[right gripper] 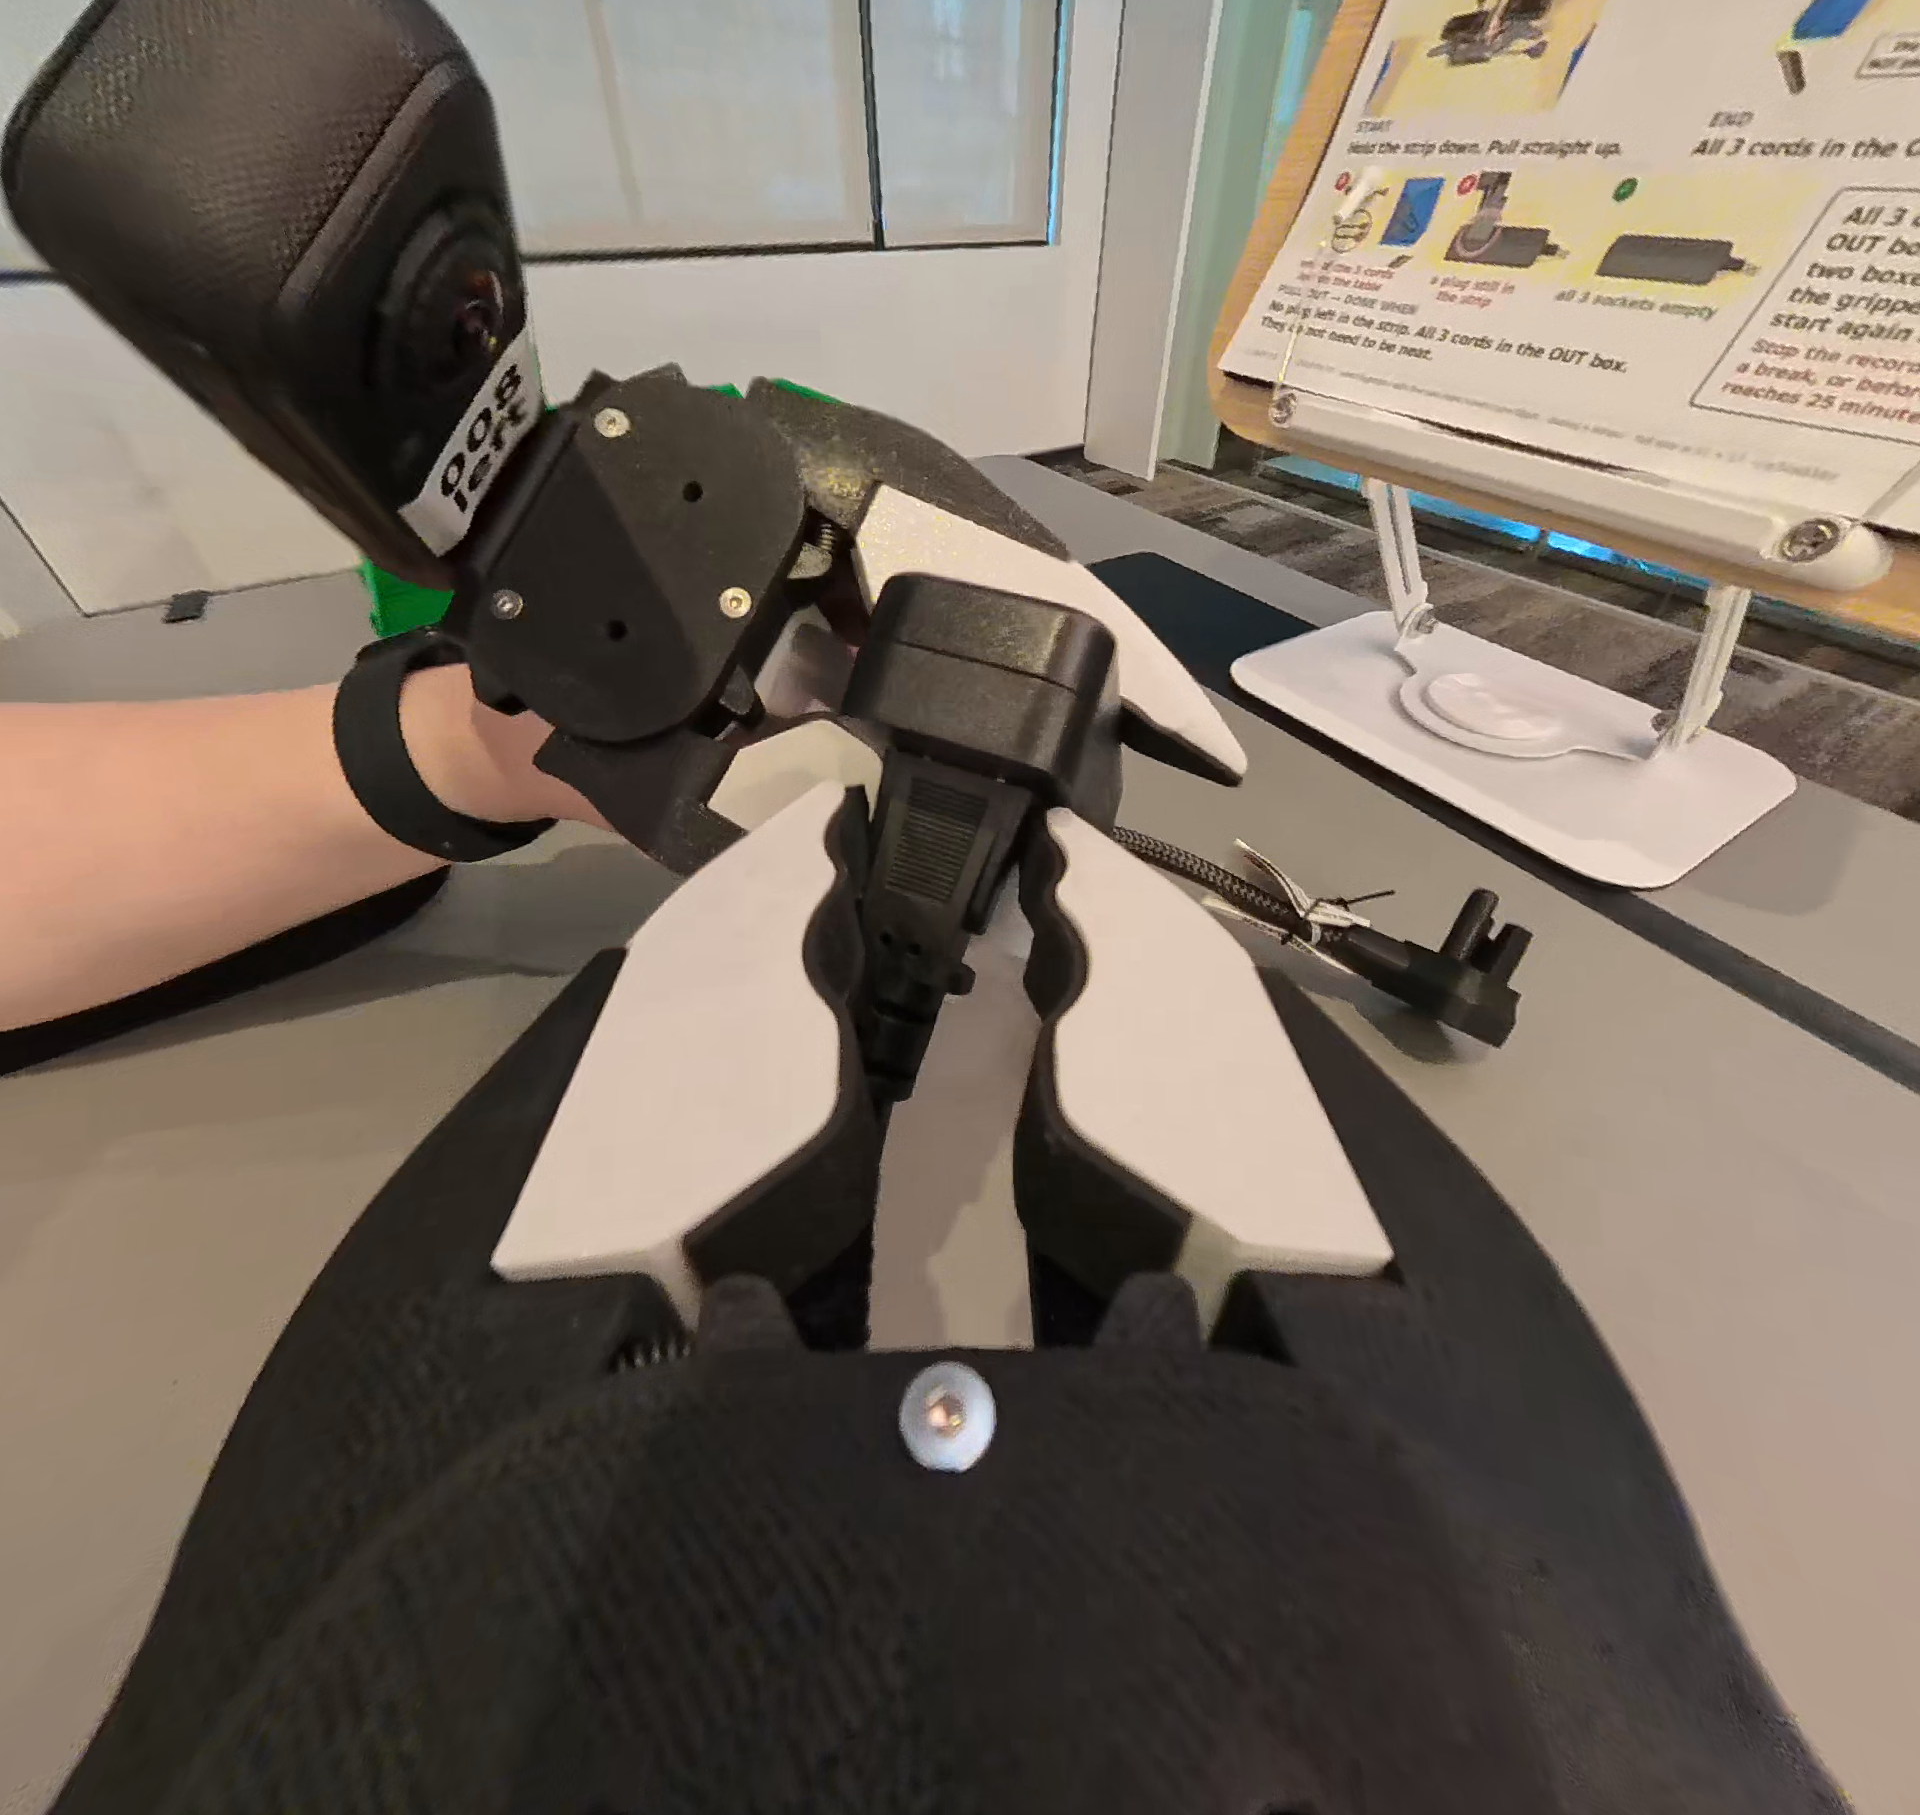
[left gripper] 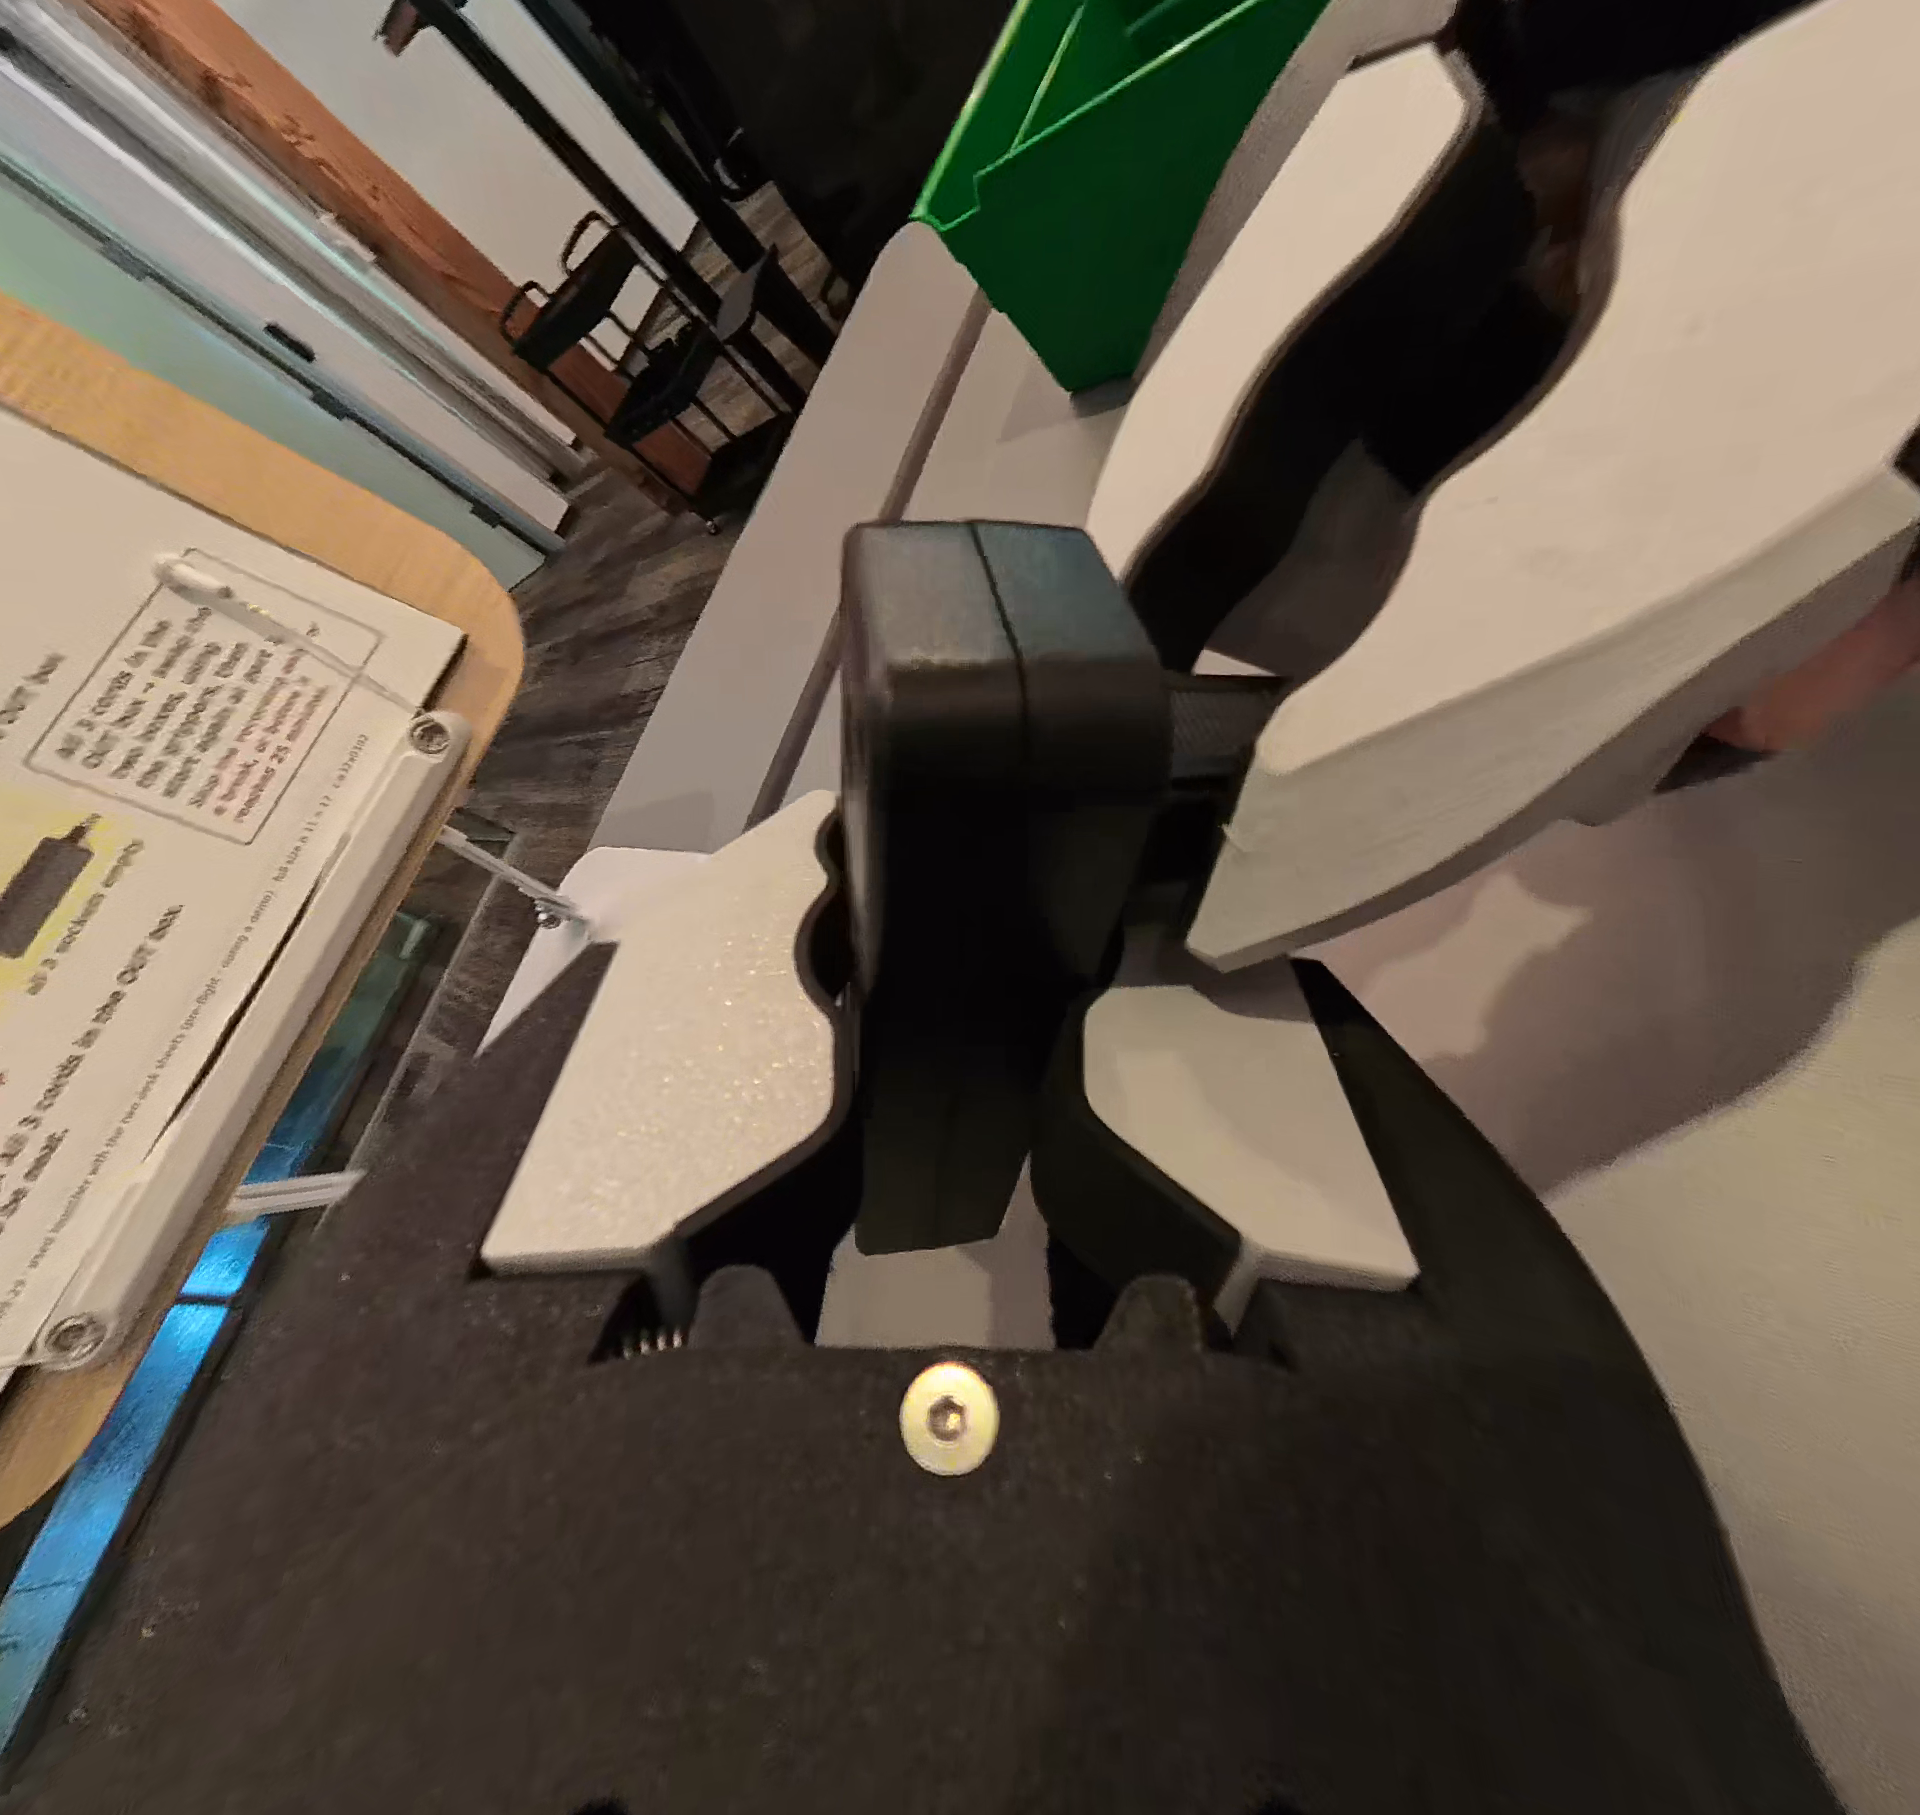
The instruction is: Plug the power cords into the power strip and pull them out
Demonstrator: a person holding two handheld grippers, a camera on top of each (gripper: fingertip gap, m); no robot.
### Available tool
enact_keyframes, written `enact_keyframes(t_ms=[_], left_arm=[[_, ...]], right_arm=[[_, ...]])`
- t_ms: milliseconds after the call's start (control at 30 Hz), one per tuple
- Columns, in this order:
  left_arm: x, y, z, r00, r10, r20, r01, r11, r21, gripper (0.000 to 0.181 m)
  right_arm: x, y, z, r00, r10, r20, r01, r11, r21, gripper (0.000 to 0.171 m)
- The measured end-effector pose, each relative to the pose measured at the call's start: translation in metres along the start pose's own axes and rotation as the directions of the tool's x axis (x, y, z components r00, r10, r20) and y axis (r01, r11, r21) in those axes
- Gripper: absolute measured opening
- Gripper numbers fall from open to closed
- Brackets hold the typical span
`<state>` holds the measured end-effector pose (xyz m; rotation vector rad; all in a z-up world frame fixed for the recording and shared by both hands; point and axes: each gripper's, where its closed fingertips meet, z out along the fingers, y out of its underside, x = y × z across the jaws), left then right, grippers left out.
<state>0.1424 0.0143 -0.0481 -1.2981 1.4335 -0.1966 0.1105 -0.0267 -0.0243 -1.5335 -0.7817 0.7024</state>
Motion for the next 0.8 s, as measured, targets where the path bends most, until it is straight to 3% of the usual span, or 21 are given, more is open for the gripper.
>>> enact_keyframes(t_ms=[33,200,333,433,600,800], left_arm=[[0.002,0.0,-0.001,1.0,0.0,-0.021,0.0,1.0,-0.001,0.039],[-0.003,-0.002,-0.003,0.999,0.027,0.026,-0.028,0.999,0.015,0.037],[-0.022,-0.007,-0.006,0.987,-0.015,0.157,0.011,1.0,0.024,0.033],[-0.029,-0.008,-0.007,0.973,-0.021,0.229,0.016,1.0,0.024,0.032],[-0.033,-0.017,-0.009,0.962,-0.01,0.272,0.0,0.999,0.035,0.032],[-0.031,-0.014,-0.004,0.95,0.017,0.311,-0.016,1.0,-0.006,0.033]], right_arm=[[-0.001,0.0,-0.001,1.0,-0.009,0.012,0.009,1.0,0.006,0.031],[-0.002,-0.002,0.001,0.998,-0.057,0.002,0.057,0.998,-0.007,0.031],[0.001,-0.013,0.003,0.98,0.2,-0.016,-0.197,0.976,0.092,0.029],[0.004,-0.017,0.004,0.95,0.305,-0.068,-0.293,0.945,0.147,0.028],[0.006,-0.023,-0.001,0.943,0.297,-0.149,-0.262,0.94,0.217,0.027],[0.006,-0.02,-0.004,0.963,0.185,-0.197,-0.15,0.972,0.182,0.027]])
